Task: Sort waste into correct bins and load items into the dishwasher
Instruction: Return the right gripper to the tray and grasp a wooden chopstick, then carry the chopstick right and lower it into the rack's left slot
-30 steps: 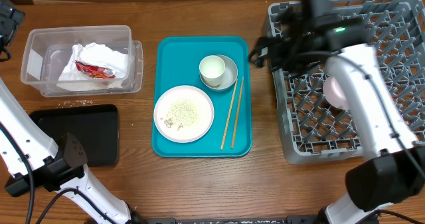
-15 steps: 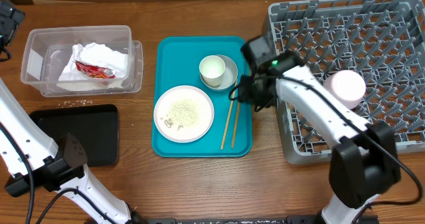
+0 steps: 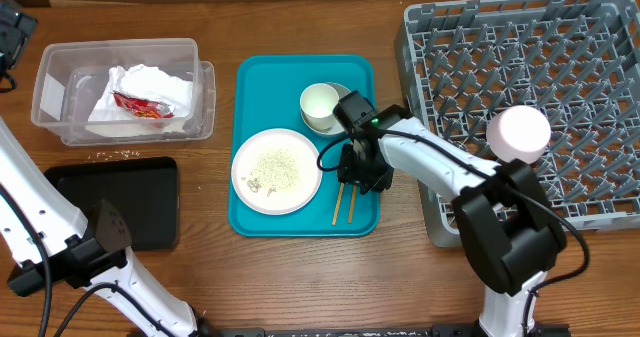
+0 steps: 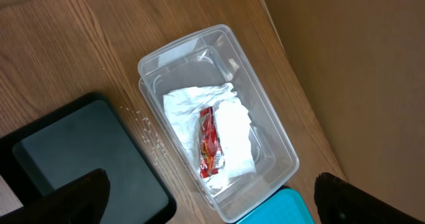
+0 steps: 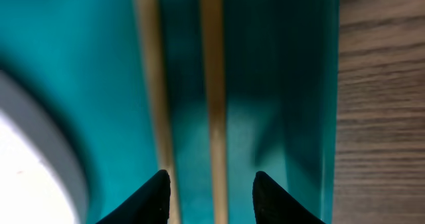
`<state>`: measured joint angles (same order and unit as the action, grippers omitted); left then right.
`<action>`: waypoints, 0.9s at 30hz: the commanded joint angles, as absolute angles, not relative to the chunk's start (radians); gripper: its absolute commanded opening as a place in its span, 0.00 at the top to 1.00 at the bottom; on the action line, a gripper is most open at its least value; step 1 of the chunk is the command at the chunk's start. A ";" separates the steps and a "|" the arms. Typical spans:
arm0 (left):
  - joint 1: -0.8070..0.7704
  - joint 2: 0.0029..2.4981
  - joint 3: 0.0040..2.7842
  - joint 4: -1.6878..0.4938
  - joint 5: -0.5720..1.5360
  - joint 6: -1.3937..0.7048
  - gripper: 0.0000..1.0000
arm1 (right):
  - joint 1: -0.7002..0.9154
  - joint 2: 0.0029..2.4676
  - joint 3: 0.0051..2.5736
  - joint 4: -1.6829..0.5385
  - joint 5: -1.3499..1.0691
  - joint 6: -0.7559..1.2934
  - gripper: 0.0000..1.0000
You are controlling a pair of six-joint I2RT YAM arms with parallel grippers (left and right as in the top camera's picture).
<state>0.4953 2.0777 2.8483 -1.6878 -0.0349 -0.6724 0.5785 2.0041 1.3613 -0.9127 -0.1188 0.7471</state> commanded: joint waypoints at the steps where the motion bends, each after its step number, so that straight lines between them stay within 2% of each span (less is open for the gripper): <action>1: 0.496 2.088 2.848 -1.689 -0.045 -0.650 0.00 | 0.583 2.017 1.359 -0.908 -0.088 0.784 0.58; 5: 0.496 2.088 2.848 -1.689 -0.045 -0.650 0.00 | 0.583 2.017 1.359 -0.911 -0.060 0.787 0.71; 10: 0.496 2.088 2.848 -1.689 -0.045 -0.650 0.00 | 0.583 2.026 1.359 -0.910 -0.052 0.785 0.81; 12: 0.496 2.088 2.848 -1.689 -0.044 -0.650 0.00 | 0.583 2.026 1.359 -0.910 -0.052 0.786 0.94; 19: 0.496 2.088 2.848 -1.689 -0.044 -0.650 0.00 | 0.583 2.026 1.383 -0.940 -0.065 0.786 0.96; 27: 0.496 2.088 2.848 -1.689 -0.045 -0.650 0.00 | 0.500 1.987 1.621 -1.158 -0.061 0.673 0.96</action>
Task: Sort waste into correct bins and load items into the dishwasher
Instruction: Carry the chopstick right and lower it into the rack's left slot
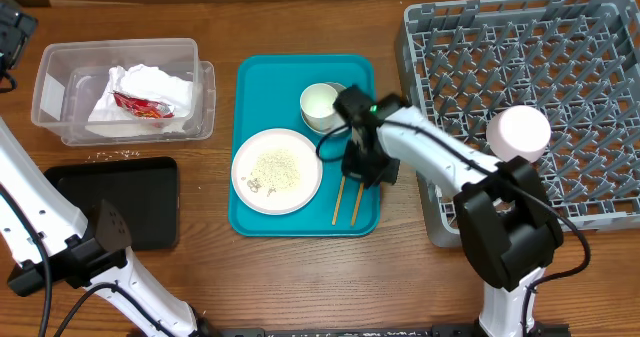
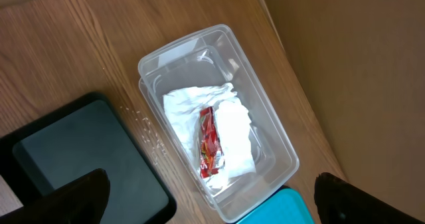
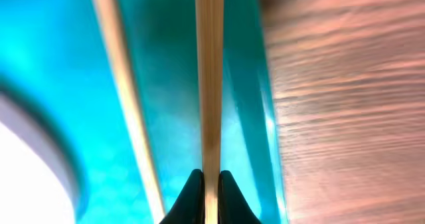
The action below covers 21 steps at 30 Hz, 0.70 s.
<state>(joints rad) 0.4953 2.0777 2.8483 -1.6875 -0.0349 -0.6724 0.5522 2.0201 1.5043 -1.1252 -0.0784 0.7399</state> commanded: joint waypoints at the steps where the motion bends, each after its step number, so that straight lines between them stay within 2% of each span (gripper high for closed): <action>1: 0.496 2.088 2.848 -1.689 -0.044 -0.650 0.00 | 0.480 1.978 1.660 -1.186 -0.060 0.642 0.96; 7: 0.496 2.088 2.848 -1.689 -0.044 -0.650 0.00 | 0.309 1.927 1.886 -1.323 -0.025 0.397 0.96; 14: 0.496 2.088 2.848 -1.689 -0.045 -0.650 0.00 | 0.117 1.915 1.937 -1.277 -0.029 0.027 0.96; 21: 0.496 2.088 2.848 -1.689 -0.045 -0.650 0.00 | 0.077 1.942 1.911 -1.218 -0.099 -0.095 0.96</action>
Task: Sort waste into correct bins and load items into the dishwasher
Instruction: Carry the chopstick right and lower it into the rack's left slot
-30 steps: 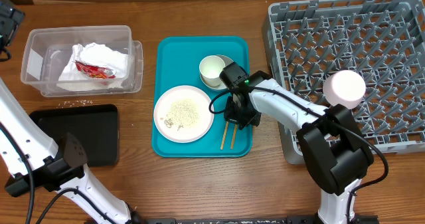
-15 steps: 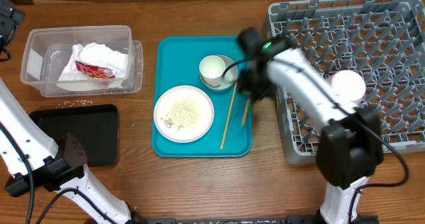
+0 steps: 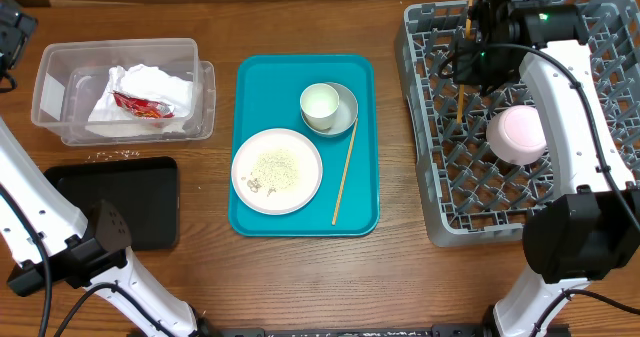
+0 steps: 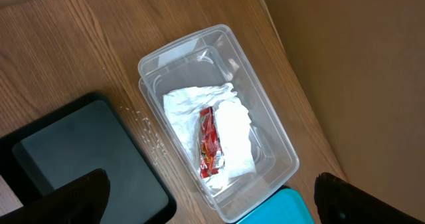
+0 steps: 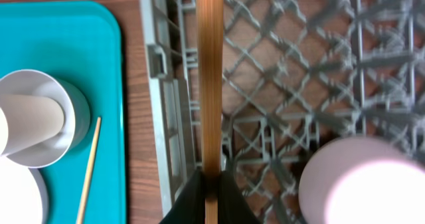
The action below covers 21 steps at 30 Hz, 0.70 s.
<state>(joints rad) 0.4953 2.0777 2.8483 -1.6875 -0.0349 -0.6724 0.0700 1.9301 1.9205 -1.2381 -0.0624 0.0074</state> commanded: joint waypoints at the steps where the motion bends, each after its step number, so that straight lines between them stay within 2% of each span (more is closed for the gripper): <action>1: 0.496 2.088 2.848 -1.689 -0.045 -0.650 0.00 | 0.077 1.944 1.900 -1.202 -0.099 -0.095 0.96; 13: 0.495 2.088 2.848 -1.689 -0.044 -0.650 0.00 | 0.077 1.947 1.771 -1.062 -0.115 -0.094 0.93; 17: 0.495 2.088 2.848 -1.689 -0.045 -0.650 0.00 | 0.079 1.947 1.755 -1.060 -0.145 -0.094 0.82; 20: 0.495 2.088 2.848 -1.689 -0.044 -0.650 0.00 | 0.079 1.947 1.753 -1.059 -0.172 -0.094 0.65; 21: 0.495 2.088 2.848 -1.689 -0.044 -0.650 0.00 | 0.079 1.947 1.753 -1.060 -0.181 -0.094 0.63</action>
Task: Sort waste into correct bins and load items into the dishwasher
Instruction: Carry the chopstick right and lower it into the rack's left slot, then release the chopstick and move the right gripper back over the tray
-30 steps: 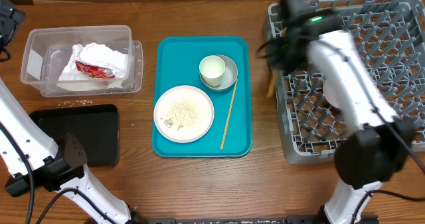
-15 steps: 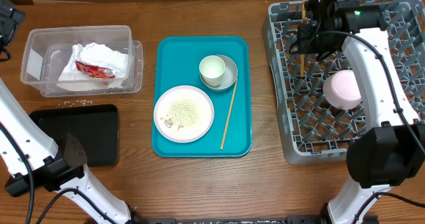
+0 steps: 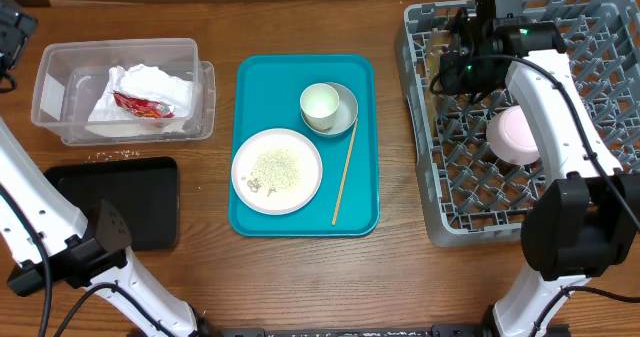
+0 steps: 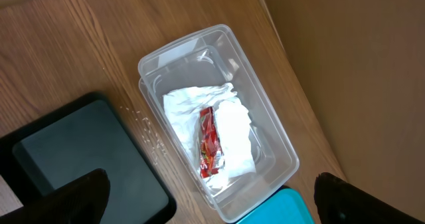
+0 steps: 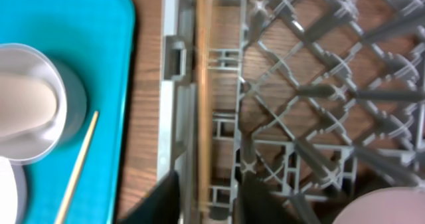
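Note:
My right gripper (image 3: pixel 460 65) (image 5: pixel 209 179) stands open low over the left edge of the grey dish rack (image 3: pixel 600 192) (image 5: pixel 319 84). A wooden chopstick (image 5: pixel 202 84), blurred, runs between its spread fingers just inside the rack's left wall. A second chopstick (image 3: pixel 343 177) (image 5: pixel 76 164) lies on the teal tray (image 3: pixel 260 87). The tray also holds a white plate with crumbs (image 3: pixel 277 170) and a cup (image 3: pixel 320 104) standing in a grey bowl (image 3: pixel 347 119). My left gripper (image 4: pixel 209 177) hangs open high above the clear bin (image 4: pixel 219 124).
The clear bin (image 3: pixel 120 87) at the far left holds white tissue and a red wrapper (image 3: pixel 140 104). A black bin (image 3: pixel 130 197) sits in front of it. A pink bowl (image 3: pixel 513 135) rests upside down in the rack. Bare wood lies between tray and rack.
My right gripper was shut on the chopstick above the rack's left part. Now it sits lower with its fingers open, and the chopstick is loose between them. The left arm has not moved.
My right gripper was open over two chopsticks on the tray. Then it was shut on the right-hand one there. Then it held that chopstick over the dish rack, one chopstick staying on the tray. Now the gripper is open at the rack's left wall.

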`<state>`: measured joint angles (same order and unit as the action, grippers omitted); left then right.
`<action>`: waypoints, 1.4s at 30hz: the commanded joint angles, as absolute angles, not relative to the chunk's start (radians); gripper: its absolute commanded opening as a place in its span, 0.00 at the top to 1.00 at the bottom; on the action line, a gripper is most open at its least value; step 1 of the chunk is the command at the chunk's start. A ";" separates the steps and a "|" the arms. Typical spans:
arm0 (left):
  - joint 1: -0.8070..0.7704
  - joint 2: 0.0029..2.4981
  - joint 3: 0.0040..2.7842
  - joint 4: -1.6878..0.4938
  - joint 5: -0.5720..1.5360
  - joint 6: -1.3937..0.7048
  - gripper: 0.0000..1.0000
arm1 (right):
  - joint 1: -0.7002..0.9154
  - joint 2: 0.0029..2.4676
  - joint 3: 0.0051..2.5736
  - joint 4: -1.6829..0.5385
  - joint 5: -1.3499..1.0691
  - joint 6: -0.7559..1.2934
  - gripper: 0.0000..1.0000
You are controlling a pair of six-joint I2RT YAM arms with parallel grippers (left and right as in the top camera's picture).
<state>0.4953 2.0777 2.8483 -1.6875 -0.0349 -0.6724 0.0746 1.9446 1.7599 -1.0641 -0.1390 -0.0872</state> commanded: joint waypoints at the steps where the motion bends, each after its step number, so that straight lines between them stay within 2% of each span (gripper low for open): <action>1: 0.495 2.088 2.848 -1.689 -0.045 -0.650 0.00 | 0.079 1.947 1.753 -1.060 -0.187 -0.092 0.61; 6: 0.495 2.088 2.848 -1.689 -0.044 -0.650 0.00 | 0.079 1.947 1.756 -1.089 -0.229 -0.041 0.60; 10: 0.495 2.088 2.848 -1.689 -0.044 -0.650 0.00 | 0.079 1.947 1.756 -1.143 -0.326 -0.014 0.48; 14: 0.495 2.088 2.848 -1.689 -0.044 -0.650 0.00 | 0.080 1.947 1.756 -1.209 -0.502 -0.014 0.30; 16: 0.495 2.088 2.848 -1.689 -0.044 -0.650 0.00 | 0.087 1.947 1.756 -1.249 -0.567 -0.014 0.27; 20: 0.495 2.088 2.848 -1.689 -0.045 -0.650 0.00 | 0.114 1.934 1.756 -1.312 -0.579 0.001 0.26; 24: 0.495 2.088 2.848 -1.689 -0.044 -0.650 0.00 | 0.129 1.886 1.756 -1.339 -0.569 0.018 0.12; 34: 0.495 2.088 2.848 -1.689 -0.045 -0.650 0.00 | 0.178 1.760 1.756 -1.379 -0.496 0.265 0.09; 39: 0.495 2.088 2.848 -1.689 -0.044 -0.650 0.00 | 0.225 1.752 1.755 -1.388 -0.385 0.379 0.00; 42: 0.495 2.088 2.848 -1.689 -0.044 -0.650 0.00 | 0.249 1.752 1.755 -1.384 -0.353 0.396 0.00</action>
<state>0.4953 2.0777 2.8483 -1.6875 -0.0349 -0.6724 0.2329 1.7664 1.7592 -1.3884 -0.4187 0.3309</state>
